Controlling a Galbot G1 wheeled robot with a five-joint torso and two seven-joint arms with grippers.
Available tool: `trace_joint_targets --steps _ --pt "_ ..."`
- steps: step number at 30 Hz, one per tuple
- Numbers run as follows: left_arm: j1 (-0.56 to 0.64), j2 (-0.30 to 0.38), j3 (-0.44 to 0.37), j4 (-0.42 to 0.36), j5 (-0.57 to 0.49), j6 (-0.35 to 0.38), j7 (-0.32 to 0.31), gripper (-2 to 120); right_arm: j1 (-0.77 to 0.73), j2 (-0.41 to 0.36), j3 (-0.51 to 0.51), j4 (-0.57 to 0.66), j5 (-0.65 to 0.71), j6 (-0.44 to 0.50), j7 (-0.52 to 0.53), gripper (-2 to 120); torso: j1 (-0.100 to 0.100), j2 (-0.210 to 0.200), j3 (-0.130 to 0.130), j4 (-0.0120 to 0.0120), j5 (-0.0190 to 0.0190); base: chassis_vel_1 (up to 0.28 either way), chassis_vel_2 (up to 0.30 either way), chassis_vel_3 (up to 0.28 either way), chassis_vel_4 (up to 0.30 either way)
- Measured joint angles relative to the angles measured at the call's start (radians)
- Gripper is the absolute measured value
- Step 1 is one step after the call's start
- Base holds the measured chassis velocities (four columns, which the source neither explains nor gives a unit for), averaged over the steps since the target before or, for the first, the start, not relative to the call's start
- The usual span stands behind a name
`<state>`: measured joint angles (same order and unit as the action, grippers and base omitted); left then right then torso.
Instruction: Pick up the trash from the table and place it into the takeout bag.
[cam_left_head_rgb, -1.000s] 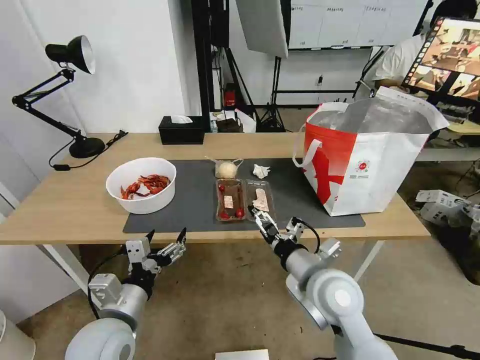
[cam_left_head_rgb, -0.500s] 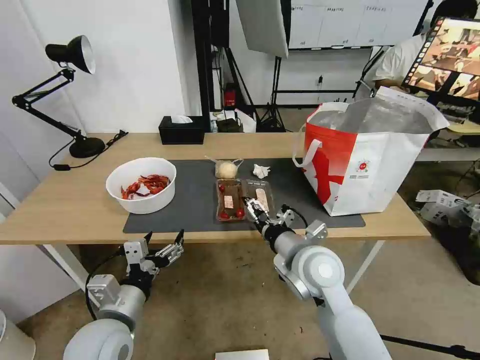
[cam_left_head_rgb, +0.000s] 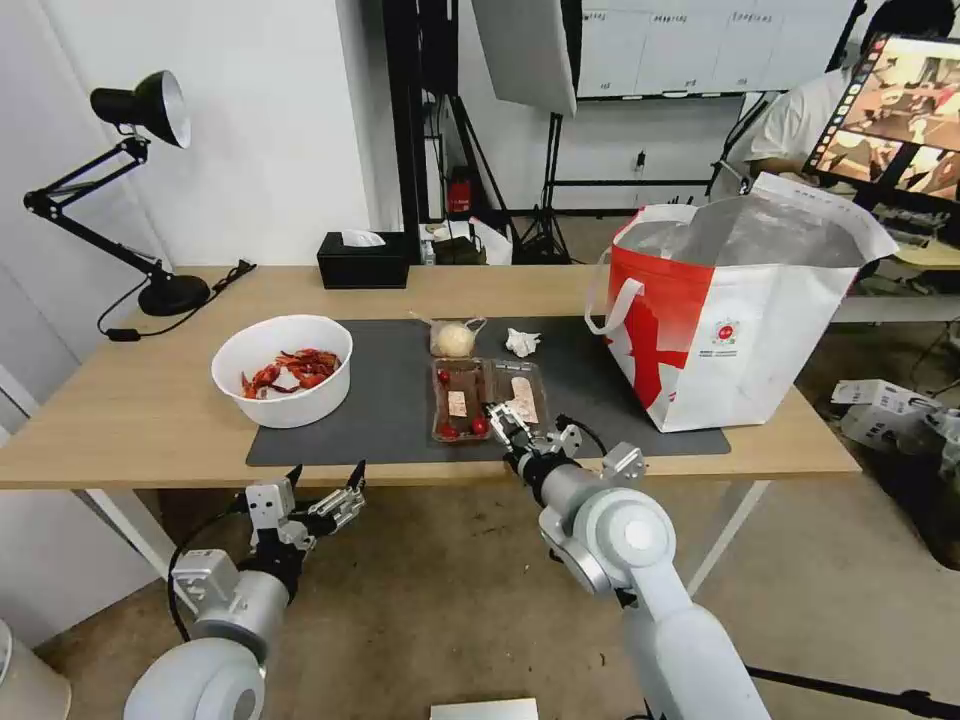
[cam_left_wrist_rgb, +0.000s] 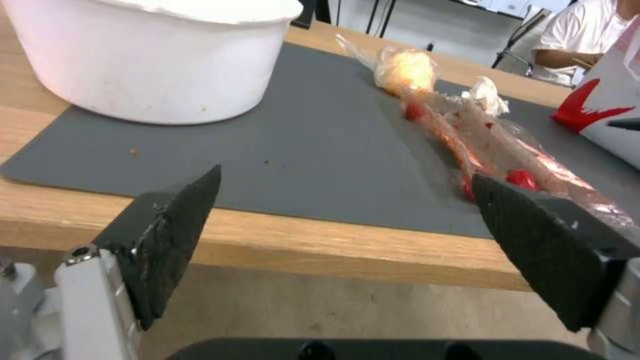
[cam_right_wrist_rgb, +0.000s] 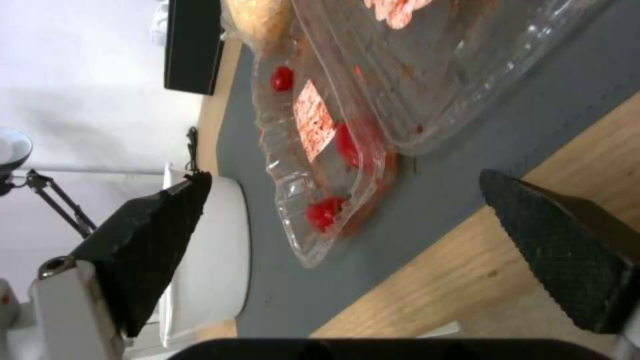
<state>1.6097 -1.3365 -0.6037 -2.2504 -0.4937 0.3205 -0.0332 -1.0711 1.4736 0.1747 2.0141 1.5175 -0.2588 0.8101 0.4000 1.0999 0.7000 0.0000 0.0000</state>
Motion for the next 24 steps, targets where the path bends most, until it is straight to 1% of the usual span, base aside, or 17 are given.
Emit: trace_joint_targets --steps 11,24 --pt "0.004 0.004 -0.005 0.000 0.000 0.000 0.000 100 0.013 0.027 0.012 -0.032 -0.002 0.003 -0.004 100 0.000 0.000 0.000 -0.0001 0.0000 0.000 0.000 0.000 0.000" --pt "0.008 0.007 -0.007 0.000 -0.001 -0.001 0.000 100 0.025 0.040 0.025 -0.046 0.003 0.005 0.015 100 0.000 0.000 0.000 0.0000 0.0000 0.000 0.000 0.000 0.000"
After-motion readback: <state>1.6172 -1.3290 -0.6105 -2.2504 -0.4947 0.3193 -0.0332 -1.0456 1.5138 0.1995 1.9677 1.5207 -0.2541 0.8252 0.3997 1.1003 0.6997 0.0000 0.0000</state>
